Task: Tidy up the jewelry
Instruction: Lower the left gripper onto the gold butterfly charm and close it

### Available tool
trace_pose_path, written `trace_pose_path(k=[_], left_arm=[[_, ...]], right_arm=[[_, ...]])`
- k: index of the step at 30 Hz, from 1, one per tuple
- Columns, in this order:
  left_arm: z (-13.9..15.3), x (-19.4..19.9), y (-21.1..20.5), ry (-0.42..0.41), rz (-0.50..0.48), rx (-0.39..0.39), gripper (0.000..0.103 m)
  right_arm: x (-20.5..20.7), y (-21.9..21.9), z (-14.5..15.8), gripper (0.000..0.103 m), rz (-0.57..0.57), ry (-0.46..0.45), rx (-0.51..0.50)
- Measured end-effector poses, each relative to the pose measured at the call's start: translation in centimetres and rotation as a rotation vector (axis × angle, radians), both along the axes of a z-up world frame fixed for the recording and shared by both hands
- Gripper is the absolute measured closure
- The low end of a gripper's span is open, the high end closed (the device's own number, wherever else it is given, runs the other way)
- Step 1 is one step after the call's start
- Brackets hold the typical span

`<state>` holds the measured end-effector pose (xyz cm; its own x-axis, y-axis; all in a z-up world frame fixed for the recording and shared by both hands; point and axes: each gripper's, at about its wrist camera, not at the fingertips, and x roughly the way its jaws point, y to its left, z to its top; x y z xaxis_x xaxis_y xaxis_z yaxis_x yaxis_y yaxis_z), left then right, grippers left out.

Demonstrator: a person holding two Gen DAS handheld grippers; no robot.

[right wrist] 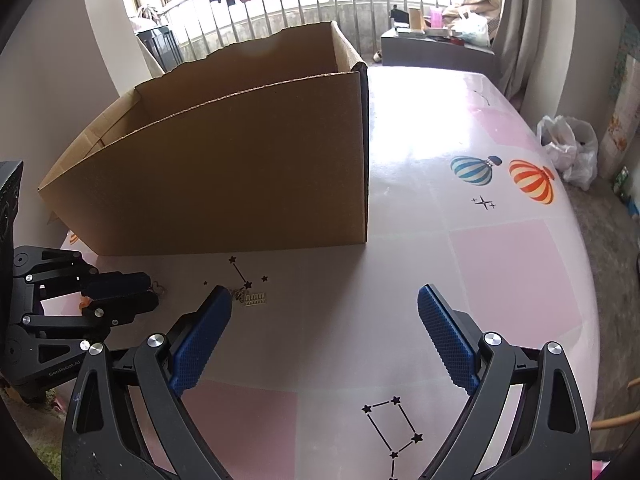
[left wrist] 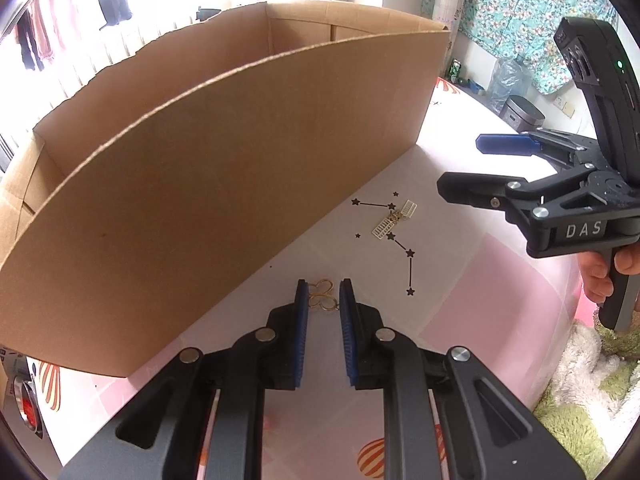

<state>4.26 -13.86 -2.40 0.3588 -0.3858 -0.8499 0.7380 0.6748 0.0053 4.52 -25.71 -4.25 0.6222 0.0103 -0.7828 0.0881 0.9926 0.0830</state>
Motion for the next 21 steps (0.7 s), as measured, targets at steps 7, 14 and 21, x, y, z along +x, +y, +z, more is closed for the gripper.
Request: trace_pose_path(k=[7,14,21], left_arm=[[0.6,-0.5,0.9,-0.004,0.041,-0.035,0.088],[0.6,-0.7,1.7,0.002,0.076,-0.065,0.088],[0.6,-0.7,2.1,0.003,0.086,-0.085,0.088]], right_arm=[[-0.5,0.3,0.5,0.021,0.024,-0.015,0.014],[0.1,1.5,-0.1,0.053,0.077,0.019,0.034],[1.6,2.6,-0.7,0.075,0.138,0.045,-0.019]])
